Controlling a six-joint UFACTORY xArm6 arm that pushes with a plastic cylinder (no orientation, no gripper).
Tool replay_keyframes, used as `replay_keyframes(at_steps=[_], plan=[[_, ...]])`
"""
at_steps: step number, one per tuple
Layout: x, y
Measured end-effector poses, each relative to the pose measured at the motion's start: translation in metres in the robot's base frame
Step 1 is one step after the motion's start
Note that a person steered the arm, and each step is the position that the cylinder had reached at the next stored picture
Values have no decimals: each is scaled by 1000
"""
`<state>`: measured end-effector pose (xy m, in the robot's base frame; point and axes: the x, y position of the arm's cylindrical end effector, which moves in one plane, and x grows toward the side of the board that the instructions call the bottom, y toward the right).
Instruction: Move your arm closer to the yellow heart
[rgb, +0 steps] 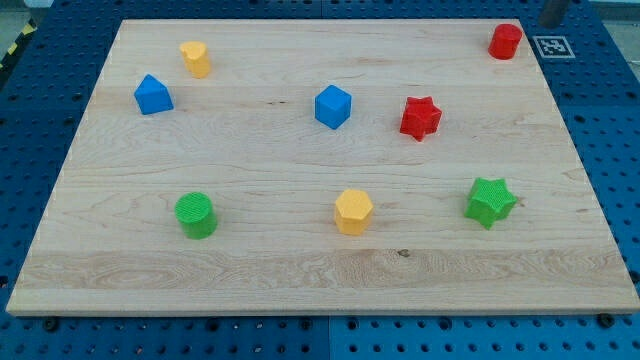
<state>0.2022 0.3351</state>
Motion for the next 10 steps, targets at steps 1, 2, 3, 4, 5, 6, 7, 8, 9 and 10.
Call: replay_keyframes(at_steps=[1, 2, 3, 4, 5, 6, 7, 8, 9, 10], plan=[[21, 0], [50, 0], [105, 0], [139, 0], [140, 0], [140, 0], [142, 0], [147, 0], [148, 0], [148, 0]])
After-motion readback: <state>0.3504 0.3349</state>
